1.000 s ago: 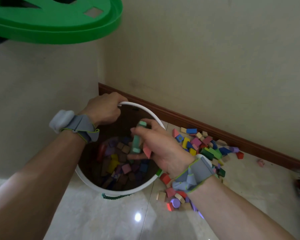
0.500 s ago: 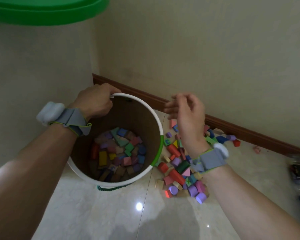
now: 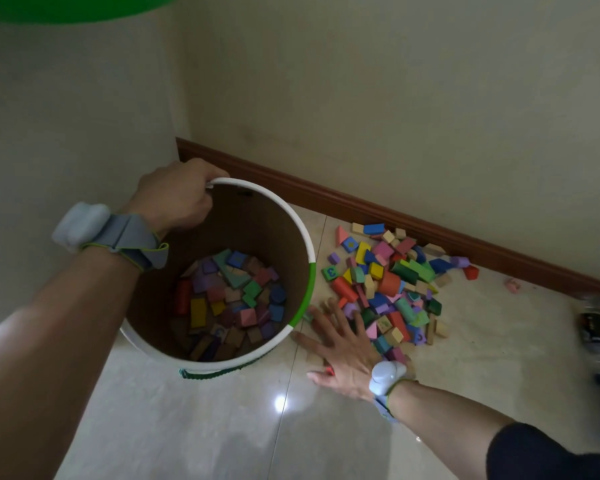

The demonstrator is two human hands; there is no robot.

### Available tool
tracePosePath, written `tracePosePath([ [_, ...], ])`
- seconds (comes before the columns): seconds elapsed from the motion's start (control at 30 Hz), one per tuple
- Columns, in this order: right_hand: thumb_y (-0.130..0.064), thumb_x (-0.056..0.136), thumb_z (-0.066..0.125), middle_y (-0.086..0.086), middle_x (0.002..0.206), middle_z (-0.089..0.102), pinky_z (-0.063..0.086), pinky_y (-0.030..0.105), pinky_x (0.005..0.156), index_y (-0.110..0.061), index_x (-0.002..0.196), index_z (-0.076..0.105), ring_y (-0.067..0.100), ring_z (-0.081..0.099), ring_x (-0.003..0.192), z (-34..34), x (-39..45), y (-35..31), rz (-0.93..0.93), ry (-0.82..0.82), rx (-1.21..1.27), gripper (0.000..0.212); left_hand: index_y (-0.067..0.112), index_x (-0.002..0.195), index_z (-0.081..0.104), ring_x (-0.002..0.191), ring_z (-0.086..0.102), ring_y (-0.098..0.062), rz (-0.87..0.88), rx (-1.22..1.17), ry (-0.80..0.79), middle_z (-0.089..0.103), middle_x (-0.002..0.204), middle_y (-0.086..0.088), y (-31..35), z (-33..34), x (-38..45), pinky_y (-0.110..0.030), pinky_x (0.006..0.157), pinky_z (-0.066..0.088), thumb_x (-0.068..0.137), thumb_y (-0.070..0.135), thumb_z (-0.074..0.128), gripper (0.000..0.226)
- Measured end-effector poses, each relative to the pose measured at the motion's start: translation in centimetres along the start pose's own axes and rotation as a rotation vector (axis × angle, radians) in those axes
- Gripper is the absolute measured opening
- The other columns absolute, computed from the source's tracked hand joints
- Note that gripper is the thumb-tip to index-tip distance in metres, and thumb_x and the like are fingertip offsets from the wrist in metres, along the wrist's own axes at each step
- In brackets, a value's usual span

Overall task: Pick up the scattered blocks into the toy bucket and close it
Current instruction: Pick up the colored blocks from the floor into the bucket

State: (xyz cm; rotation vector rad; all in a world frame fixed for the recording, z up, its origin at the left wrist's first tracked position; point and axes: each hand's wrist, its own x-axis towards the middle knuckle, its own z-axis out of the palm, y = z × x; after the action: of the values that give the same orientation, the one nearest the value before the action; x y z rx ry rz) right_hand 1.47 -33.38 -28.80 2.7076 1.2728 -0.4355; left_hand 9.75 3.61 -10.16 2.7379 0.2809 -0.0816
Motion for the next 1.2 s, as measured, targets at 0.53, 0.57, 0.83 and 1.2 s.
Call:
tracePosePath([
  [0.53,-0.049,0.09,0.05,0.015,0.127,0.052,0.05,0.044,0.059,-0.029,0.126,0.044,0.042,0.047,0.108,-1.6,5.1,-0.2,0.253,0.108,0.123,0.041,0.044,0.116,0.057,0.092,0.058,-0.037,0.051,0.046,0.049,0.063,0.107,-0.008,-0.2,0.2,0.0,-0.037,0.072,0.042,0.085,0.015,0.052,0.043],
  [0.57,-0.048,0.089,0.051,0.013,0.123,0.052,0.05,0.042,0.057,-0.029,0.124,0.046,0.041,0.047,0.105,-1.6,5.3,-0.1,0.262,0.128,0.141,0.04,0.043,0.115,0.058,0.093,0.057,-0.037,0.057,0.043,0.05,0.063,0.106,-0.008,-0.2,0.2,0.0,-0.038,0.072,0.042,0.085,0.015,0.053,0.042],
  [0.83,-0.064,0.081,0.054,0.001,0.127,0.052,0.049,0.036,0.058,-0.043,0.123,0.048,0.03,0.049,0.104,-0.8,6.2,0.4,0.49,0.153,0.21,0.046,0.044,0.118,0.057,0.097,0.057,-0.037,0.05,0.057,0.048,0.063,0.111,-0.008,-0.3,0.2,0.1,-0.04,0.077,0.044,0.086,0.017,0.052,0.042],
  [1.2,-0.06,0.085,0.053,0.002,0.119,0.044,0.049,0.038,0.075,-0.046,0.129,0.049,0.03,0.045,0.106,-2.3,6.8,0.3,0.562,0.096,0.339,0.047,0.042,0.113,0.059,0.097,0.058,-0.036,0.06,0.048,0.044,0.064,0.108,-0.006,-0.1,-0.1,0.0,-0.036,0.073,0.039,0.084,0.016,0.054,0.04],
])
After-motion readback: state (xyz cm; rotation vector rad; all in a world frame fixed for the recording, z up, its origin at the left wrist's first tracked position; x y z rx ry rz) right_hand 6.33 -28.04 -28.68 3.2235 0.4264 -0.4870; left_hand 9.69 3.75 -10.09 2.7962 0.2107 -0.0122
